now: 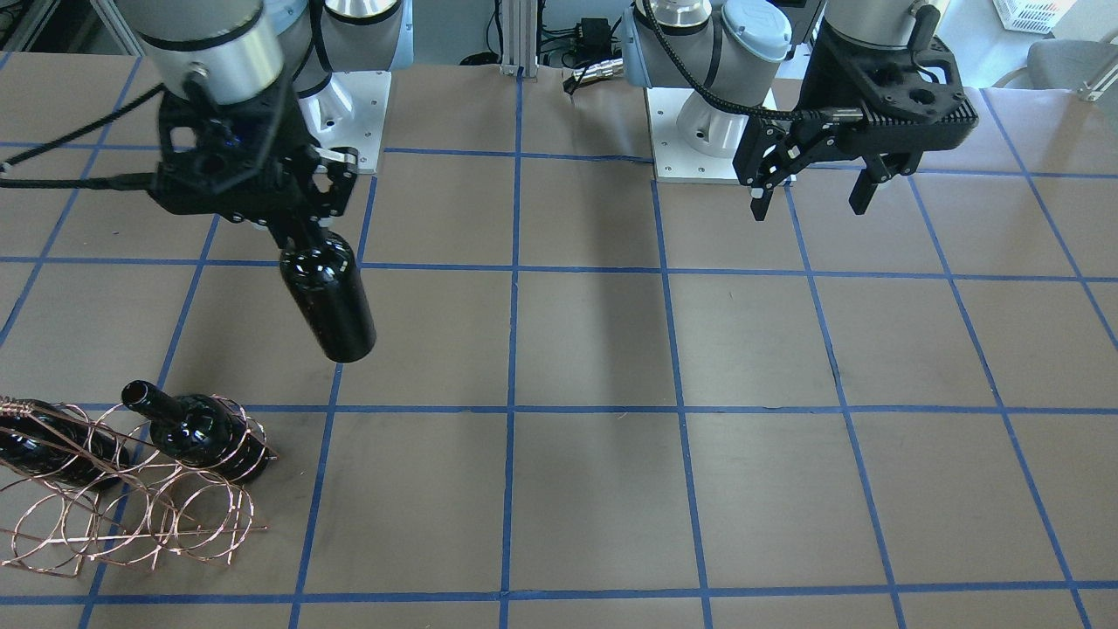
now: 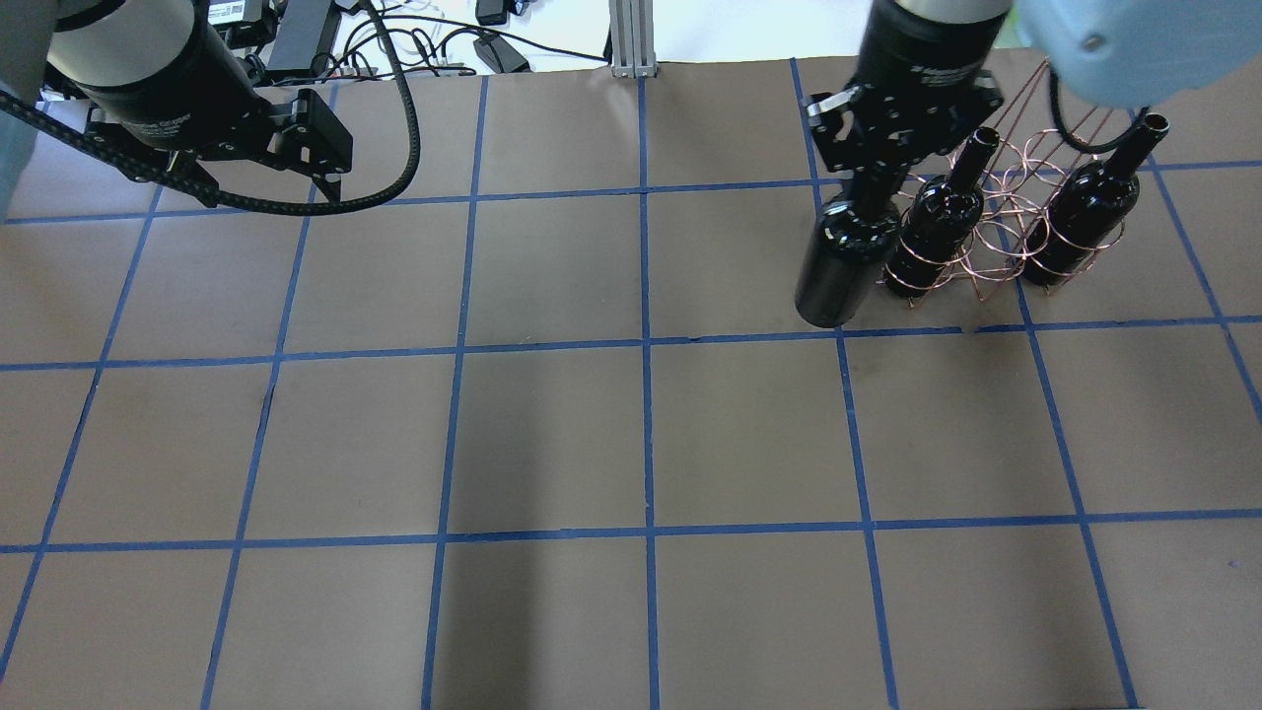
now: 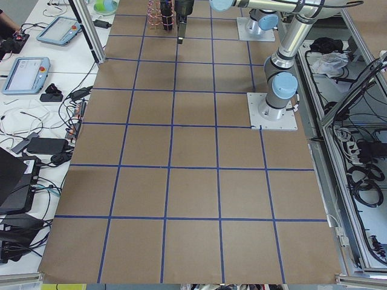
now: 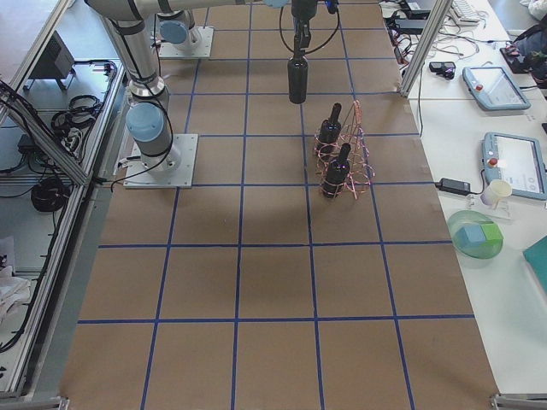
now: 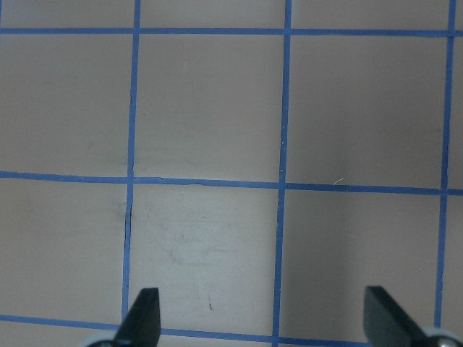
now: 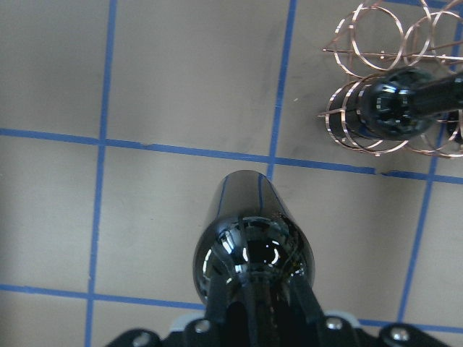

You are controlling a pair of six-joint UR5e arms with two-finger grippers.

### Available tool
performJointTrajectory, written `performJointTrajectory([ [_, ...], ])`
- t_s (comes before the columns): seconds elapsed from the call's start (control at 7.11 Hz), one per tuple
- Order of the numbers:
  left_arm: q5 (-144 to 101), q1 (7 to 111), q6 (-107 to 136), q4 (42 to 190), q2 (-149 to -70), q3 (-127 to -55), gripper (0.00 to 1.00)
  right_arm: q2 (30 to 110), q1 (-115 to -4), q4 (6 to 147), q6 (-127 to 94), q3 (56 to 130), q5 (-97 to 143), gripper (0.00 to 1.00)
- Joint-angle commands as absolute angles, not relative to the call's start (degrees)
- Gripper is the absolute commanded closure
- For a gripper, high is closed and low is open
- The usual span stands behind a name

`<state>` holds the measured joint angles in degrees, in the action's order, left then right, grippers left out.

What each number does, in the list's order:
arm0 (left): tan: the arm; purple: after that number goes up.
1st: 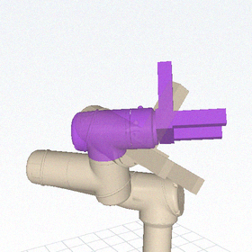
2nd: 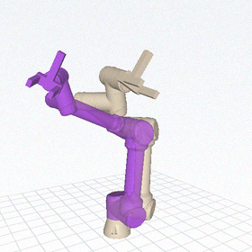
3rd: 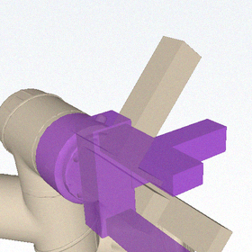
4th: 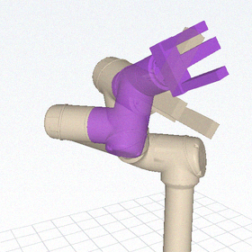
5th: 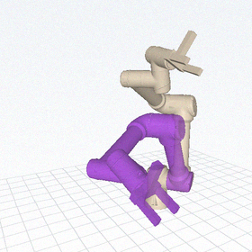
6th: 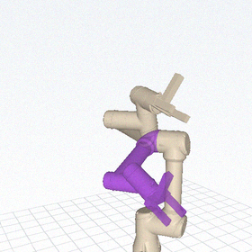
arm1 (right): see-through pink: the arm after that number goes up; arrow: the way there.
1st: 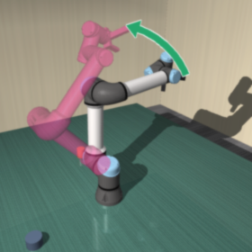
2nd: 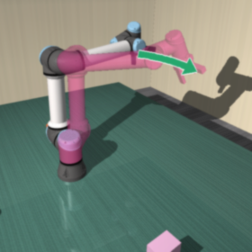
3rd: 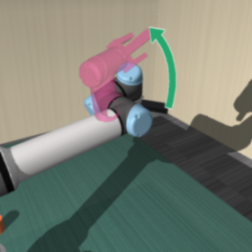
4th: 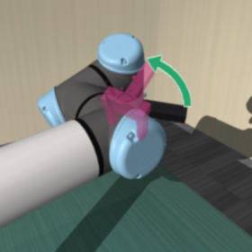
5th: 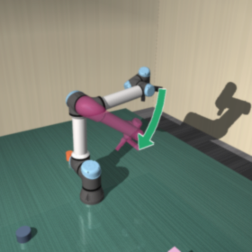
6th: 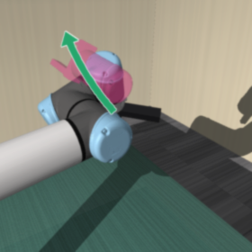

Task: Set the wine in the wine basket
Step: 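Lift the bottle with the right gripper and carry it to the basket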

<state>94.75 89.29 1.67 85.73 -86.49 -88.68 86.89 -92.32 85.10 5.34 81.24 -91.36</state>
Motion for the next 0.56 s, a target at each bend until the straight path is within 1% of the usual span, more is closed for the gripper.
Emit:
performJointTrajectory([
  [0.0, 94.7, 89.3, 1.8, 85.8, -86.5, -88.7, 0.00, 91.4, -86.0, 79.4, 15.8, 81.1, -95.4, 1.00],
  [0.42, 94.4, 89.6, 1.8, 85.5, -86.2, -88.7, 0.00, 92.3, -75.3, 78.8, 31.7, 80.6, -97.0, 1.00],
])
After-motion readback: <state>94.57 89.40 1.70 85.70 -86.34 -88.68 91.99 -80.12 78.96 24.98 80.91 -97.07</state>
